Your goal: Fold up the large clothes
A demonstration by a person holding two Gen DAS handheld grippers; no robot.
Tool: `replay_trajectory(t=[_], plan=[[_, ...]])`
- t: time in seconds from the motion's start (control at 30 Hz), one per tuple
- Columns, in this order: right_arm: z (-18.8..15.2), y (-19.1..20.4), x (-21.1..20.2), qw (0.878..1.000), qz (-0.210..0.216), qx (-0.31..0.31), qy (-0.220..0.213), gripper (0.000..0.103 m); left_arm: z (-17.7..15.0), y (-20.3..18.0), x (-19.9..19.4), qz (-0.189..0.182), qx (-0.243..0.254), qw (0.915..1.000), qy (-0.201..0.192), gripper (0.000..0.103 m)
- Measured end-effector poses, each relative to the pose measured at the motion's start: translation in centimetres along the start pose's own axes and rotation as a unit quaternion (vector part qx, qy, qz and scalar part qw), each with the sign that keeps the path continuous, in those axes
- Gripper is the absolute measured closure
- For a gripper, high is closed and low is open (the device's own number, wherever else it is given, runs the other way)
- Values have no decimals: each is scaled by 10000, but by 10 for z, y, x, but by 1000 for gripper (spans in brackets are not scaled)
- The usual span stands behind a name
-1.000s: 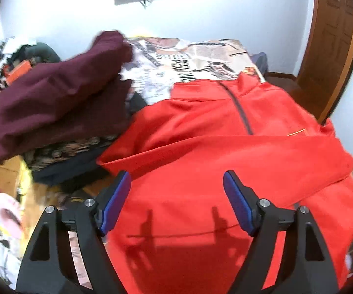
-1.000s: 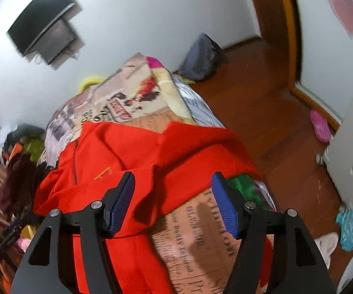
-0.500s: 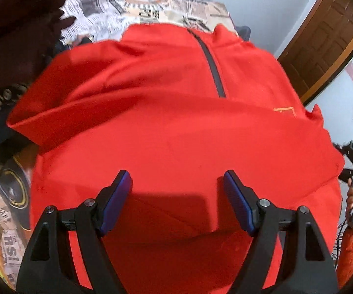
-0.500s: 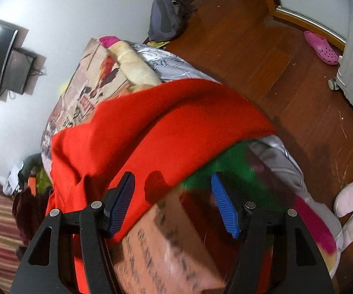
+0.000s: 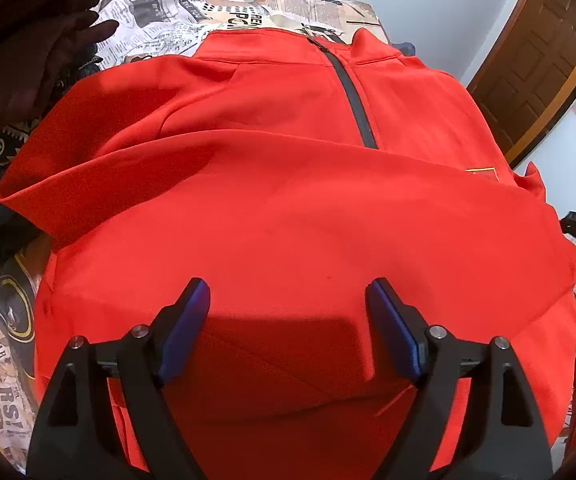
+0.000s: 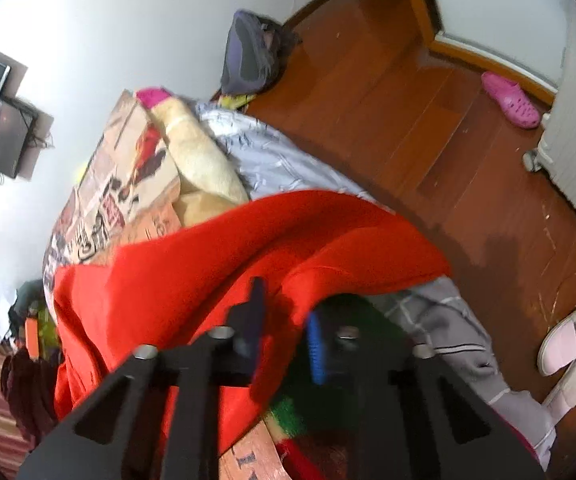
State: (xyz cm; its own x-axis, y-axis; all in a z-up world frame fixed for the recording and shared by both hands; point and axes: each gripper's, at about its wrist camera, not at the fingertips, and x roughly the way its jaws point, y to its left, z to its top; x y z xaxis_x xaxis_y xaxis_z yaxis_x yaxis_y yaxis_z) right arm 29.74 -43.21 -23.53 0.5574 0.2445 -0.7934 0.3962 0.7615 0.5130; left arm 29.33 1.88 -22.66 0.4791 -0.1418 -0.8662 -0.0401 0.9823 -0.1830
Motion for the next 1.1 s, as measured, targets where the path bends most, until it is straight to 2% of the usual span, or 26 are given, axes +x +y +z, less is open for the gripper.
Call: replay_trajectory(t=[0.2,0.3,0.43,0.53,0.67,0.77,0.9,0.97,1.1], plan=[[2,19,-66,9937,-72,-371,-1058,95,-1,-1,0,14,3,10000,-28,20],[-4,46,-105,9846,1,-824,-1543,96,0,0,0,60,27,10000,-37,20],[-23,98,-148,9640,145,-1723,-2021,96,-2,-1,-2,150,76,9999,-37,20],[-41,134,-169,9477,388,-2336,-2140,96,-4,-2,-7,213,135,9997,-24,21],[-67,169,-173,9308,675,-2993,-1986,96,-9,-5,-16,300,290,9991,-5,21],[-90,185,-160,9236,798,-3334,-1714,96,-15,-8,-28,326,443,9985,-48,21],[-111,188,-119,9287,866,-3461,-1010,96,-19,-12,-49,407,646,9968,-231,21],[-124,185,-92,9330,890,-3455,-468,96,-21,-12,-63,355,678,9965,-338,21],[-148,180,-58,9341,730,-3480,331,96,-23,-10,-79,254,629,9966,-459,21]])
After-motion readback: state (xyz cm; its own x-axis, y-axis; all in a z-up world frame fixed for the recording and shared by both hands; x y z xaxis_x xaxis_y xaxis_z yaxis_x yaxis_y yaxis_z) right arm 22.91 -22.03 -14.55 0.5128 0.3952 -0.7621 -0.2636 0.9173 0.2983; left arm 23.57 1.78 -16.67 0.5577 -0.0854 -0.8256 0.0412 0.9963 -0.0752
